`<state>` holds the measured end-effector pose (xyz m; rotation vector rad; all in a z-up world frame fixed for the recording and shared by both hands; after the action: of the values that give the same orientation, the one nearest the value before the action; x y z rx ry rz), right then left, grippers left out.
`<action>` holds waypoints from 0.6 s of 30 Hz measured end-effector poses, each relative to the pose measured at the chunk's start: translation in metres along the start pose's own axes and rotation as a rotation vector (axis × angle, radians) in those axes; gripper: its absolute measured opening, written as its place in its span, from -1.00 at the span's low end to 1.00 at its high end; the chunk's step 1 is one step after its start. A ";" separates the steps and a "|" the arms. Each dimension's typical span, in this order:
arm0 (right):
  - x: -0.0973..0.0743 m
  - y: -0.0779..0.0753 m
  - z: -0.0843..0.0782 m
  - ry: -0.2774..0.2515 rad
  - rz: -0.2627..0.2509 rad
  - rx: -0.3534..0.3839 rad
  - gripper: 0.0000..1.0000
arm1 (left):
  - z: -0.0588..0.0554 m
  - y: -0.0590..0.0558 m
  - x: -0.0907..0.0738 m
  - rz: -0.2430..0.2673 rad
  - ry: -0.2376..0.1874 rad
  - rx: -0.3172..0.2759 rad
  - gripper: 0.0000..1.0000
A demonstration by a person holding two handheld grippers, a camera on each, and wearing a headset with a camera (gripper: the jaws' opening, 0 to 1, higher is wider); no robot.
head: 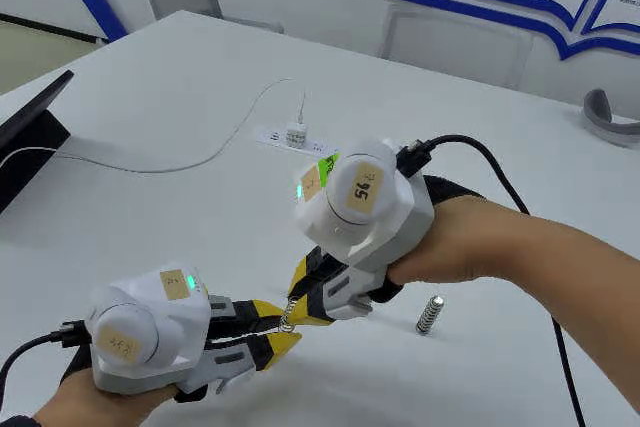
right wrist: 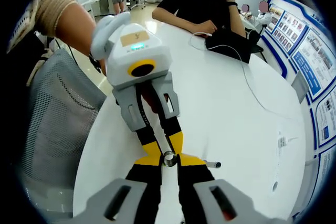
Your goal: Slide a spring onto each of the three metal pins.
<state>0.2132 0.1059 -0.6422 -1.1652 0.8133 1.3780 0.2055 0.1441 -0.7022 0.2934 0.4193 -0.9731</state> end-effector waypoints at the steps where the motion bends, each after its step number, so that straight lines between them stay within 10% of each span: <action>1: 0.000 0.000 0.000 0.001 -0.001 0.000 -0.76 | 0.000 0.000 0.000 0.001 0.001 0.001 -0.78; 18: -0.002 -0.004 -0.008 0.024 -0.003 0.015 -0.77 | -0.003 0.003 -0.001 0.020 0.016 -0.012 -0.50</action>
<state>0.2187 0.0989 -0.6423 -1.1726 0.8373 1.3560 0.2066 0.1475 -0.7047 0.2940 0.4356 -0.9490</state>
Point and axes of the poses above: the centre of the closed fingertips' face, and the gripper's own axes: x roughly forward along the fingers, y roughly to its left, z roughly out of its top, the point moved 5 cm from there along -x, roughly backward along the fingers, and after that the axes turned 11 degrees about y, right-handed, at the moved point
